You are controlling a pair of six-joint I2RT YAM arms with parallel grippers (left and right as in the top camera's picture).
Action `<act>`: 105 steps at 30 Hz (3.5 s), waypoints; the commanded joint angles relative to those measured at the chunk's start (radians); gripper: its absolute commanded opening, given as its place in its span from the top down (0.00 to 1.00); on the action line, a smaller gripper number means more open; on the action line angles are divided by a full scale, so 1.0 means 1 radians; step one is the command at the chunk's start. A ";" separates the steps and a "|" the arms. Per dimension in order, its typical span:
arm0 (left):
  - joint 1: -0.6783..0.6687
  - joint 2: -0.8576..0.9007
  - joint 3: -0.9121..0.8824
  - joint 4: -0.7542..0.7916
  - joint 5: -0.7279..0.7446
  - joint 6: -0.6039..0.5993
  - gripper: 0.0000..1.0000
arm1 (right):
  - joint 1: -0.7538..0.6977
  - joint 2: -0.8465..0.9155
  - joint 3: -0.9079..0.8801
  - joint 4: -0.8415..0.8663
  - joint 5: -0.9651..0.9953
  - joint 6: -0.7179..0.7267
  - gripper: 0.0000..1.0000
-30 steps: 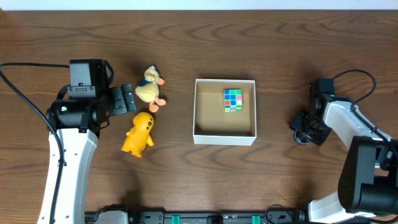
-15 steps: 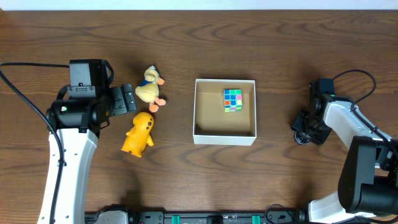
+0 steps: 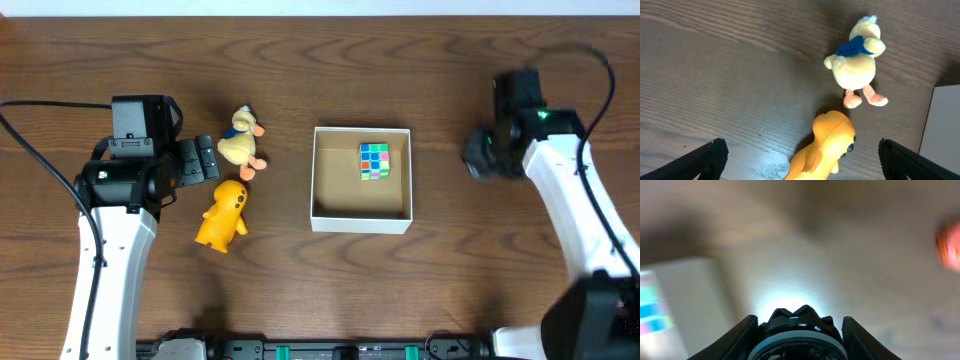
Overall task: Pack container
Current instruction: 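Lower the black part into the box beside the cube and release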
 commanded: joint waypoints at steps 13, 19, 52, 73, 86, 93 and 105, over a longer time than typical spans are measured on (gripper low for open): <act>-0.003 0.005 0.021 -0.002 -0.001 0.017 0.02 | 0.487 0.132 0.182 0.104 -0.034 -0.182 0.99; -0.003 0.006 0.021 -0.002 -0.001 0.017 0.02 | 0.505 0.277 0.182 0.161 -0.037 -0.182 0.99; -0.007 0.014 -0.006 -0.014 0.168 0.018 0.02 | 0.488 0.428 0.180 0.222 0.016 -0.144 0.99; -0.007 0.014 -0.006 -0.014 0.172 0.051 0.02 | 0.456 0.428 0.178 0.169 0.064 -0.046 0.87; -0.007 0.014 -0.006 -0.013 0.172 0.051 0.02 | 0.457 0.428 0.178 0.167 0.064 -0.047 0.49; -0.007 0.014 -0.006 -0.013 0.172 0.051 0.02 | 0.457 0.428 0.178 0.169 0.064 -0.047 0.20; -0.007 0.014 -0.006 -0.014 0.172 0.051 0.02 | 0.457 0.428 0.178 0.175 0.052 -0.058 0.25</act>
